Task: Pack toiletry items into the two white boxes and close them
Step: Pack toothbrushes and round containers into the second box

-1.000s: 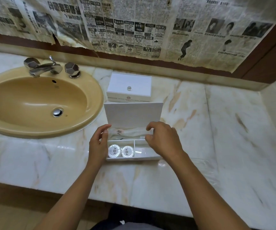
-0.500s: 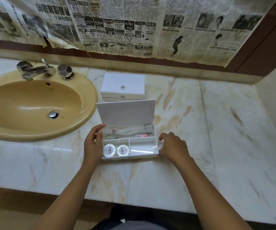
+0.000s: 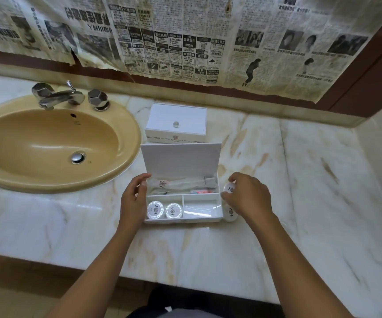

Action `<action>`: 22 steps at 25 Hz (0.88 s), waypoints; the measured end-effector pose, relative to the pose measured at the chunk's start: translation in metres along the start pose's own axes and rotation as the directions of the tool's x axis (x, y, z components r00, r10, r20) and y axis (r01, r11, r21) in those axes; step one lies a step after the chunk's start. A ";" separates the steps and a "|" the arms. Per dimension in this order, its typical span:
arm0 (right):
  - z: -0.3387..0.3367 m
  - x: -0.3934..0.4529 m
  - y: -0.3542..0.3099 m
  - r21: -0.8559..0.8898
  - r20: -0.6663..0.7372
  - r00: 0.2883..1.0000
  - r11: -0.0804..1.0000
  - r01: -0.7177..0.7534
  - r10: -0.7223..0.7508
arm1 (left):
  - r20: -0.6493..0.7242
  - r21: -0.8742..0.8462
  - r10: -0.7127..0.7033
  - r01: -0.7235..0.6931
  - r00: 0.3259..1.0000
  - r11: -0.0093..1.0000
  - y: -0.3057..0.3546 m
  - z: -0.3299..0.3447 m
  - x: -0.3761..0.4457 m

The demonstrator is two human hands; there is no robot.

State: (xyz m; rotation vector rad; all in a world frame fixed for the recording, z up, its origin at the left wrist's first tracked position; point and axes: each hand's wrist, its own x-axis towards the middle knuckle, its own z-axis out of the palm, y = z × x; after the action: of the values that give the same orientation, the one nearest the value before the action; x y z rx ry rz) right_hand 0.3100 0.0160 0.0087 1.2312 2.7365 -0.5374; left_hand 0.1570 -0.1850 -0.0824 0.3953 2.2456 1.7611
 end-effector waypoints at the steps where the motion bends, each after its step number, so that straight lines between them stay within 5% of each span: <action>1: -0.006 -0.003 -0.009 0.019 -0.040 0.999 0.999 0.029 -0.028 | -0.002 -0.004 -0.004 0.004 1.000 1.000 0.000 0.000 0.000; 5: -0.004 -0.018 -0.053 0.122 -0.055 0.977 0.970 0.209 -0.204 | -0.014 -0.014 -0.005 0.005 1.000 1.000 0.001 -0.001 0.000; 10: 0.036 -0.027 -0.088 -0.032 0.080 0.924 0.925 0.378 -0.375 | -0.016 -0.030 -0.007 0.006 1.000 1.000 -0.001 -0.001 0.001; 22: 0.059 -0.014 -0.110 -0.300 0.264 0.901 0.858 0.416 -0.345 | -0.001 -0.058 -0.028 0.028 1.000 0.998 -0.001 -0.002 0.001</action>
State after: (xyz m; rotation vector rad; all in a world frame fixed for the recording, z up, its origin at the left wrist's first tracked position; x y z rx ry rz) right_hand 0.2343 -0.0820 -0.0126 0.5185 2.7423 -0.1698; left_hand 0.1548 -0.1868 -0.0834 0.3482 2.1849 1.8082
